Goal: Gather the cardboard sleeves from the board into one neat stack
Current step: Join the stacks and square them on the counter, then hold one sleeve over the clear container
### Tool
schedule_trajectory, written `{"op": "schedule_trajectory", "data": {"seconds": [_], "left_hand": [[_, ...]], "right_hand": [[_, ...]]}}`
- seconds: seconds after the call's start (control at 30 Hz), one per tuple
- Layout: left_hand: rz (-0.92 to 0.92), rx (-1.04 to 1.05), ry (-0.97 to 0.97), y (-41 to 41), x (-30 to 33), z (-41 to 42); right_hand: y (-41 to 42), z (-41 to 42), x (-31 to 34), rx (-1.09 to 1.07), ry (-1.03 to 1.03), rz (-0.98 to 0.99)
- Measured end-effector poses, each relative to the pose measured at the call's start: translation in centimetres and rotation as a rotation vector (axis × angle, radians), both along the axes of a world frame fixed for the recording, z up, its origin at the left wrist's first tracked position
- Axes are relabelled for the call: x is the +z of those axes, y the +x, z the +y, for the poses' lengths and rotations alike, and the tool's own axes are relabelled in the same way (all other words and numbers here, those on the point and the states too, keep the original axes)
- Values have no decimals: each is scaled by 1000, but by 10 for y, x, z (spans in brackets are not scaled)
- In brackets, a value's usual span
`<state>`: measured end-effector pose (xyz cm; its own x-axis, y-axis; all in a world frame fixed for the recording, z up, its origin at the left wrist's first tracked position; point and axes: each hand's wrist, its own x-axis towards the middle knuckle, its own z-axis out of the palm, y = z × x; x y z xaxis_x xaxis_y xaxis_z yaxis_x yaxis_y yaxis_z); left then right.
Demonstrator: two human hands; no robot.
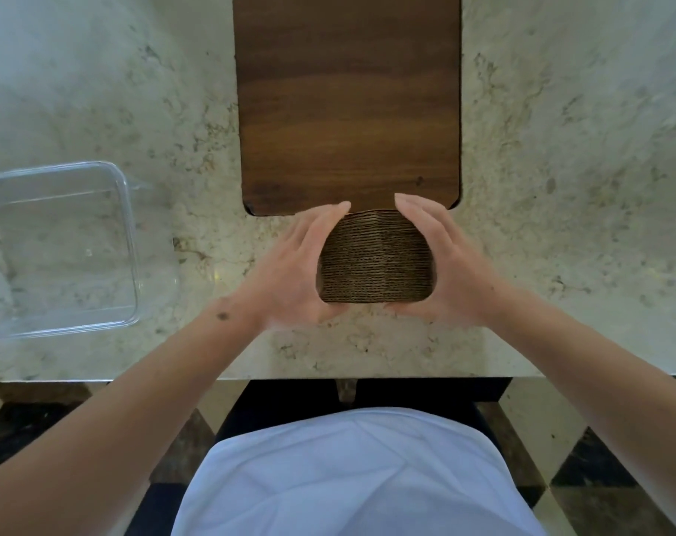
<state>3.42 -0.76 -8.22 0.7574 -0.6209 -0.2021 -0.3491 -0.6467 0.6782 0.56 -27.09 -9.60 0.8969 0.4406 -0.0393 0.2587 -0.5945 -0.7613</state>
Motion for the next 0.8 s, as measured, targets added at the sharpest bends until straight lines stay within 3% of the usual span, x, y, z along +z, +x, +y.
{"op": "schedule_trajectory", "data": {"seconds": [0.27,0.4,0.5,0.6,0.7,0.8], "left_hand": [[-158,-46,-40,3,-3,-5],[11,40,-76,5,2,-3],[269,159,-192,12,19,1],[459,247,-350,20,39,16],[679,531,-626,23,62,23],[746,788,-836,18,73,22]], "right_hand": [[7,0,4,92,-132,-186],[11,7,15,68,-165,-95],[13,11,33,-16,-50,138],[15,19,59,-163,238,545],[17,38,80,-340,529,853],[20,66,90,-493,697,1022]]}}
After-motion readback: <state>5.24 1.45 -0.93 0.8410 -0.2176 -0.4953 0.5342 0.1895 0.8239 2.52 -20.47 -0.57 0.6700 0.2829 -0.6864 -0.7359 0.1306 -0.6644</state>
